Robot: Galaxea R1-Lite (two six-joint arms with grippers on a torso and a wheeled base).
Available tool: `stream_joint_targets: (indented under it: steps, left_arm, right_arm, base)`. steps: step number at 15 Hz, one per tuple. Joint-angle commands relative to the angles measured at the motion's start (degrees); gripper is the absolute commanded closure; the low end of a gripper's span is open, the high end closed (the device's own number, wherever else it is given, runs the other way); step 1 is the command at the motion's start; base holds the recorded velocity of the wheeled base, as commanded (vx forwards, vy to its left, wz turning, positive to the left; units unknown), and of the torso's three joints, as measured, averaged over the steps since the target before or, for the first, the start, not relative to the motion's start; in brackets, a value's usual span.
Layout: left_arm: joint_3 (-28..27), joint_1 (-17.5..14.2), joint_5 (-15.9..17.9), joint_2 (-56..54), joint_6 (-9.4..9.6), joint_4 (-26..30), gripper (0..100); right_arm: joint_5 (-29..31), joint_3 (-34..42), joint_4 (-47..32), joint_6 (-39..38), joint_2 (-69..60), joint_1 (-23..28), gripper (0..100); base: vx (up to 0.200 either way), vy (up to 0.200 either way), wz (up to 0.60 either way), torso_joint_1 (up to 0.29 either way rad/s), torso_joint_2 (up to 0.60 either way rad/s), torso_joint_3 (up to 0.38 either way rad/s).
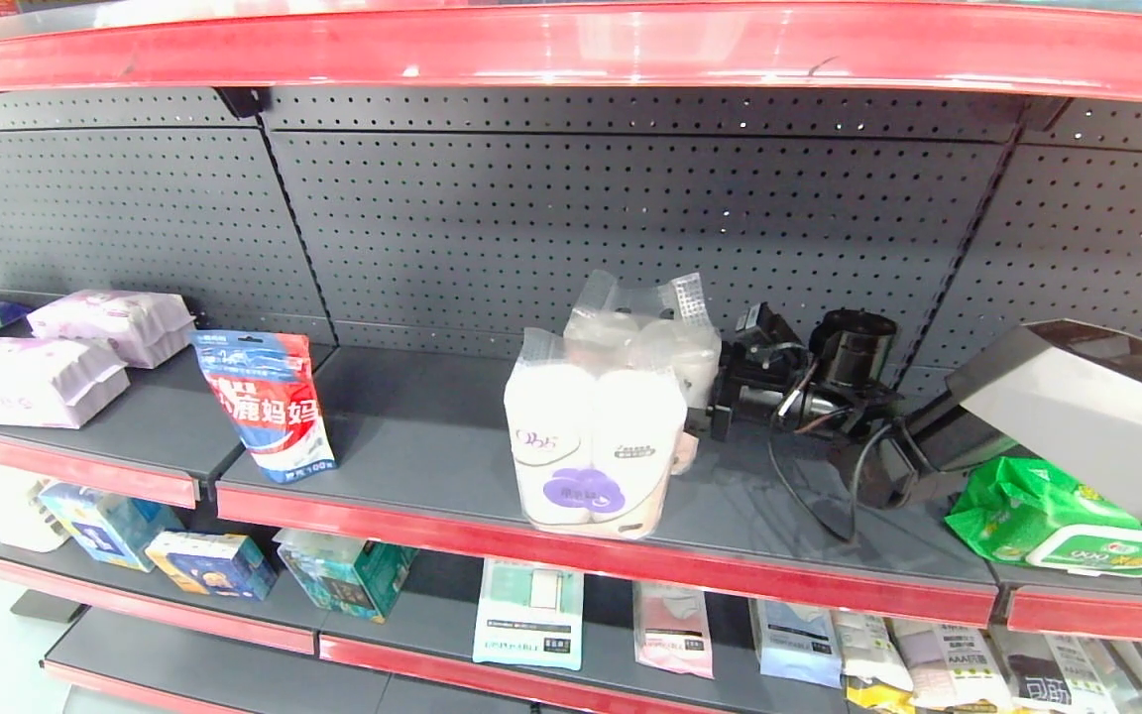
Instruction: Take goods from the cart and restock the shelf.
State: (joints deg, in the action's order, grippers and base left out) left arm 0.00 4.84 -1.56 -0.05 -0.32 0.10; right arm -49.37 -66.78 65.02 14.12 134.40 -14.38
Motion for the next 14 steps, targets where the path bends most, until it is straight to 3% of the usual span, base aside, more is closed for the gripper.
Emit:
stream_joint_targets:
  steps: [1,14]
  left_arm:
    - [0.0,0.0,0.0,0.0,-0.03,0.0,0]
    - [0.0,0.0,0.0,0.0,-0.03,0.0,0]
  right_arm:
    - [0.0,0.7,0.1,0.0,-0.8,0.4,0]
    - [0.4,2.4,-0.1,-3.3,-8.7,3.8,0]
  base:
    - [0.000,0.000,0.00,0.000,0.00,0.000]
    - [0.000,0.000,0.00,0.000,0.00,0.000]
